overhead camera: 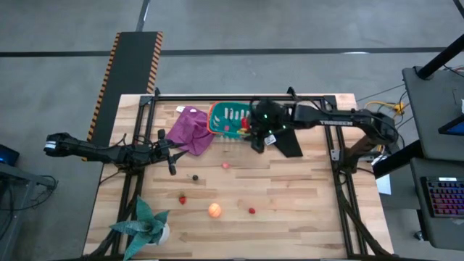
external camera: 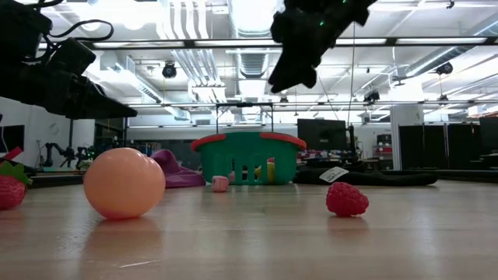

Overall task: Pick and placing Produce into tupperware
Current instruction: Put the red raspberry into the blue bin

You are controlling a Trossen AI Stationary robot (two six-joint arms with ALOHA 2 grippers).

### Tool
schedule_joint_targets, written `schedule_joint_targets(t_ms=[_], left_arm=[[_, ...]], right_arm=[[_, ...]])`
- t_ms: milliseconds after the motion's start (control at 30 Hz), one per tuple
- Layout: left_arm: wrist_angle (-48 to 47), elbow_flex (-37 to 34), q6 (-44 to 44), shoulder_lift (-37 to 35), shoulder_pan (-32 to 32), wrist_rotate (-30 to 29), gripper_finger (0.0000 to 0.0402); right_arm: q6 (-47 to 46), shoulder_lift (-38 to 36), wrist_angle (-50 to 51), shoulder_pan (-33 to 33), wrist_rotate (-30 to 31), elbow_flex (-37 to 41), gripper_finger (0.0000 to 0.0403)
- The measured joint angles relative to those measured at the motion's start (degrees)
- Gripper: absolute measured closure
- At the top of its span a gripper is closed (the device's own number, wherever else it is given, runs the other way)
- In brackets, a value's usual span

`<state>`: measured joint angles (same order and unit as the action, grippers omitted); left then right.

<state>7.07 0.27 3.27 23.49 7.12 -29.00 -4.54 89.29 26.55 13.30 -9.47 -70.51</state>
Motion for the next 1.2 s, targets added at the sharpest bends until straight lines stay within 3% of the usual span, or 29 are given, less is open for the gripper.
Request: schedule_joint_targets(t_ms=[267, 567, 800, 933, 1200], left_arm=[[0.1, 0.0, -0.1, 0.0, 0.0, 0.0, 0.0296], [0.2, 0.0, -0.1, 0.0, 0.0, 0.0, 0.0296], [0.3, 0.0, -1.4, 0.0, 0.0, 0.0, 0.0296], [0.6, 0.0, -1.4, 0.0, 0.0, 0.0, 0.0296], [2.0, 0.0, -1.4, 0.0, 0.0, 0.0, 0.0296]], right_arm=[[-3.9, -4.2, 8.2, -11.3, 4.2, 0.3, 0.0271], [-9.0, -6.8, 8.7, -25.9, 9.3, 0.3, 0.0270], [-13.9, -4.6, 6.6, -34.8, 12.3, 0.4, 0.0262], [-17.6, -2.1, 3.2, -36.6, 11.7, 0.5, 0.0227], [-20.7, 3.5, 2.5, -39.4, 10.8, 0.5, 0.0102]])
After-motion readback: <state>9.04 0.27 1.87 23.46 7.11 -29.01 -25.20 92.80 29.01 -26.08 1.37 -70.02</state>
